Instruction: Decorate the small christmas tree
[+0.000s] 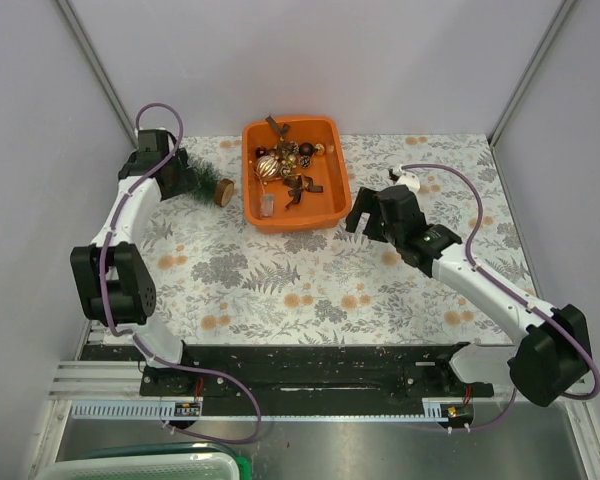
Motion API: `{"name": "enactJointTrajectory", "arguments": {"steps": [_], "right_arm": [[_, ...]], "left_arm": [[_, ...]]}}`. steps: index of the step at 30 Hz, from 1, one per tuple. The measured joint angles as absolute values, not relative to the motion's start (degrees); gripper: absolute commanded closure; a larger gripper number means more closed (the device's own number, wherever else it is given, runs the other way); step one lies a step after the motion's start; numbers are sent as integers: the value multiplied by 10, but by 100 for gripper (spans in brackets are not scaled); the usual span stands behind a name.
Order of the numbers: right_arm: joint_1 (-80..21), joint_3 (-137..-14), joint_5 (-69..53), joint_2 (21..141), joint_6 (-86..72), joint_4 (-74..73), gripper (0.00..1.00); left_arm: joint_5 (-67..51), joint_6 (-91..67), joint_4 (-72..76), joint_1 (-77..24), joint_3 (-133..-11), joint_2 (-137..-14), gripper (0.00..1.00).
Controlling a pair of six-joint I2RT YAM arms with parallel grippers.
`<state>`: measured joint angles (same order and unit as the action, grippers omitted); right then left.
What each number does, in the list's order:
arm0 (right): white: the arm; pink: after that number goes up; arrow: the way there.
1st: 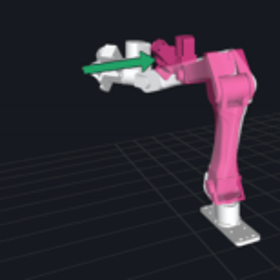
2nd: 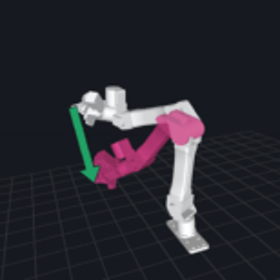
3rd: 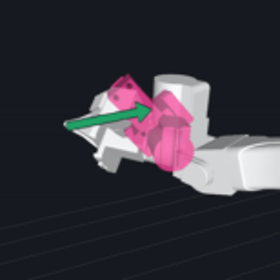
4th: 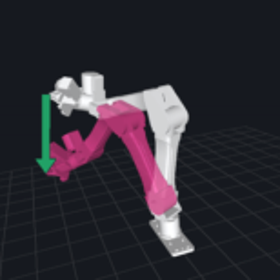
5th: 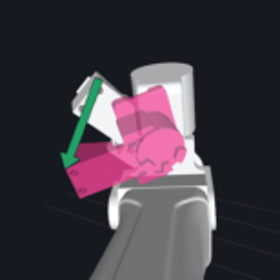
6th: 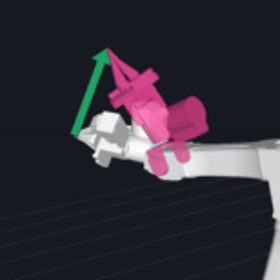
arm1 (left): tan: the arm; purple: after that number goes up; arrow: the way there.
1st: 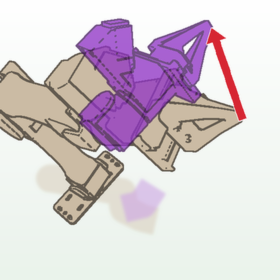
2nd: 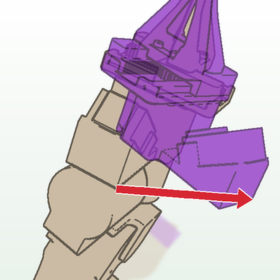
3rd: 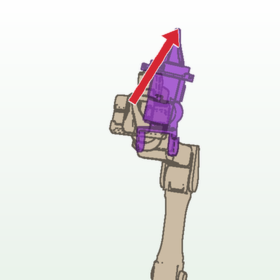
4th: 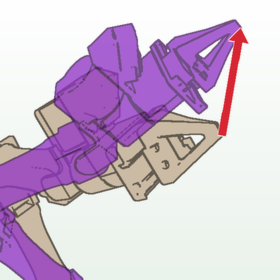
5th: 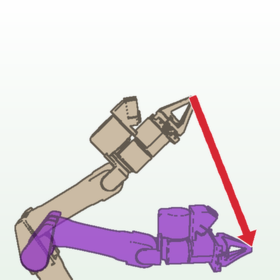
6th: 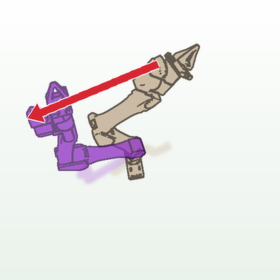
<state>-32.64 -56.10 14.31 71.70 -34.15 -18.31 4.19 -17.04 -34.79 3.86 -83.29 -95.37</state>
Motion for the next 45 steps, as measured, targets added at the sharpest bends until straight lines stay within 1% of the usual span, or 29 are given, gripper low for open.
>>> {"name": "enactJointTrajectory", "arguments": {"steps": [1,2,8,10,13,19,23,28,35,39,45], "right_arm": [[-326,-561,143,722,-340,-178,1],[-326,-561,142,726,-338,-172,1],[-326,-561,136,763,-331,-132,1],[-326,-562,128,779,-330,-122,1],[-327,-564,121,801,-330,-109,1],[-327,-564,102,825,-330,-85,1],[-327,-564,93,833,-330,-70,1],[-327,-562,93,834,-331,-57,1],[-327,-544,93,828,-331,-41,1],[-327,-532,93,820,-331,-40,0],[-327,-517,93,812,-333,-40,1]], "left_arm": [[42,-170,-343,39,-834,-964,39],[42,-171,-338,39,-834,-975,41],[49,-176,-314,39,-837,-1028,41],[53,-178,-308,39,-844,-1042,40],[60,-179,-286,39,-845,-1048,34],[91,-181,-255,29,-842,-1047,33],[140,-181,-248,-2,-837,-1047,30],[201,-181,-242,-68,-837,-1047,30],[227,-173,-239,-104,-838,-1048,27],[239,-160,-231,-136,-832,-1048,22],[260,-148,-233,-187,-835,-1068,22]]}}
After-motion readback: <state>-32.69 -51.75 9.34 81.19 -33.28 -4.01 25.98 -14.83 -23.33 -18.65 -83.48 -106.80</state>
